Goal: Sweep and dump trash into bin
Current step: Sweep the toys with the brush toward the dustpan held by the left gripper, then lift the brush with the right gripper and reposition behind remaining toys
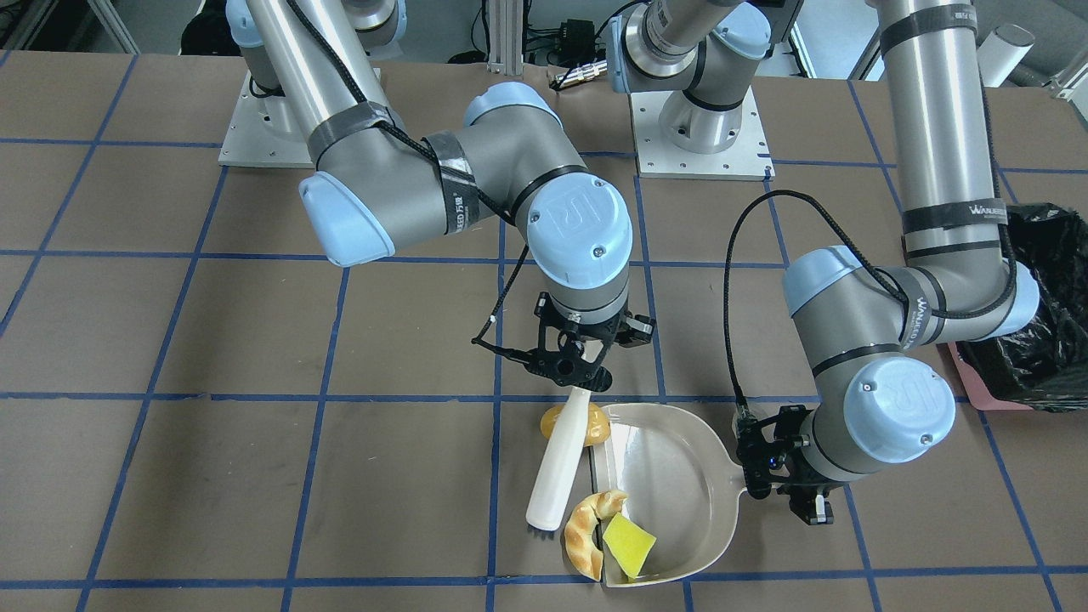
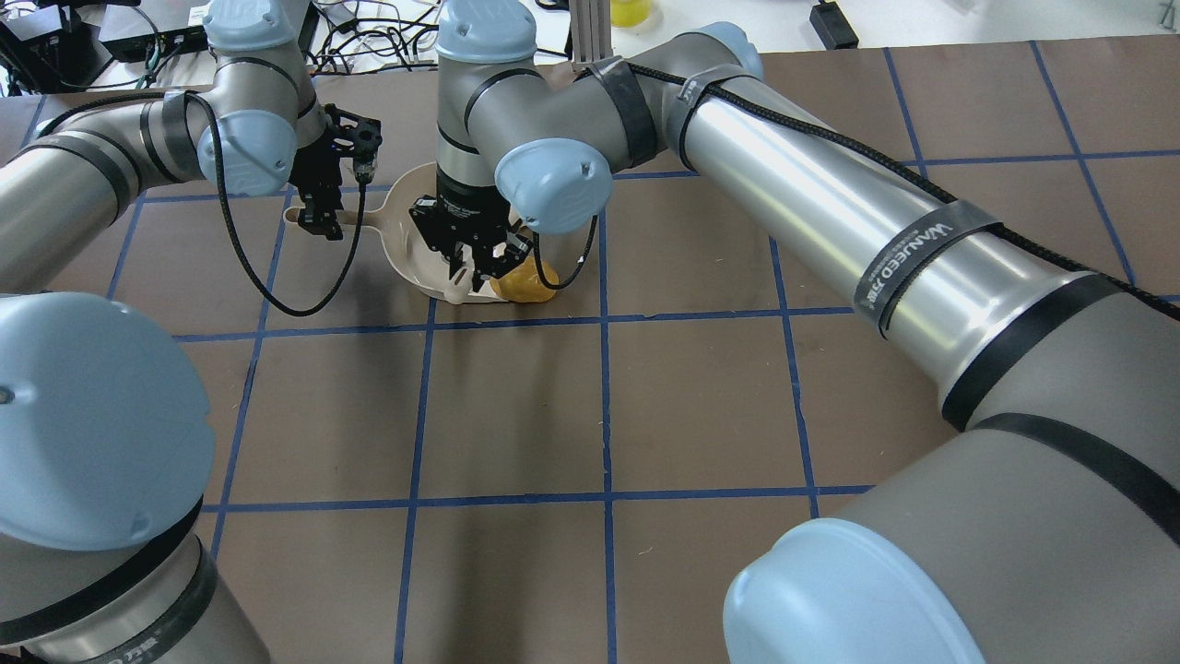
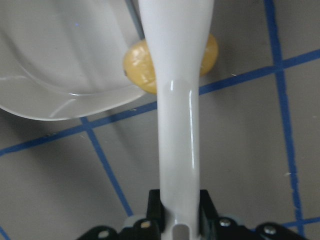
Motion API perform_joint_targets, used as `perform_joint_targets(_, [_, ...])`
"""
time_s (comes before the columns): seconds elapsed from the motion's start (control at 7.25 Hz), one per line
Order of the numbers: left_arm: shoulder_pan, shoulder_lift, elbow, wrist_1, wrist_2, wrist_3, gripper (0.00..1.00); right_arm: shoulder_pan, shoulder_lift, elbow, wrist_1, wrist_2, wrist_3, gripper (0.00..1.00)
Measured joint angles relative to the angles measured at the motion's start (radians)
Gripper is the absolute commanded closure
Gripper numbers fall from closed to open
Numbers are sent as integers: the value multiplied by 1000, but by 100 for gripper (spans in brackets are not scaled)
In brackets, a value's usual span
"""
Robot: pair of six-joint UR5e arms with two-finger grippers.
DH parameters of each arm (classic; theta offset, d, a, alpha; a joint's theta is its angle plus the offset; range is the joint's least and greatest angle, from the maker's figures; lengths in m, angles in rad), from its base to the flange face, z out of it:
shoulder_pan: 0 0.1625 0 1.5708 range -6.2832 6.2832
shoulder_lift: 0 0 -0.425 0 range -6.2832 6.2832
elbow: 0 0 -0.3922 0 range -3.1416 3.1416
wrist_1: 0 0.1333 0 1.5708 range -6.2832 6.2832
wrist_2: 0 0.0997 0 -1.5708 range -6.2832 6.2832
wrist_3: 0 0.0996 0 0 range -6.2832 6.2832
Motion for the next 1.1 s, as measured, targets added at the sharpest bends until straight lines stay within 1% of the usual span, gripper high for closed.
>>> perform_joint_targets(0.14, [0, 0, 0, 0, 0, 1, 93, -3, -23, 8, 108, -46, -49, 100])
perform_joint_targets(0.28, [0, 0, 0, 0, 0, 2, 93, 3, -38, 30, 177, -61, -49, 100])
perform_joint_targets(0.41, [0, 0, 0, 0, 0, 3, 93, 16, -55, 73, 208, -52, -9, 100])
perform_joint_targets(0.69, [0, -4, 1, 0, 3, 3, 93, 40, -78, 175, 183, -12, 70, 100])
perform_joint_targets(0.83, [-1, -6, 2, 0, 7, -3, 93, 53, -81, 204, 164, 3, 89, 100])
perform_joint_targets(1.1, [-2, -7, 4, 0, 10, -8, 93, 70, -71, 221, 96, 29, 125, 100])
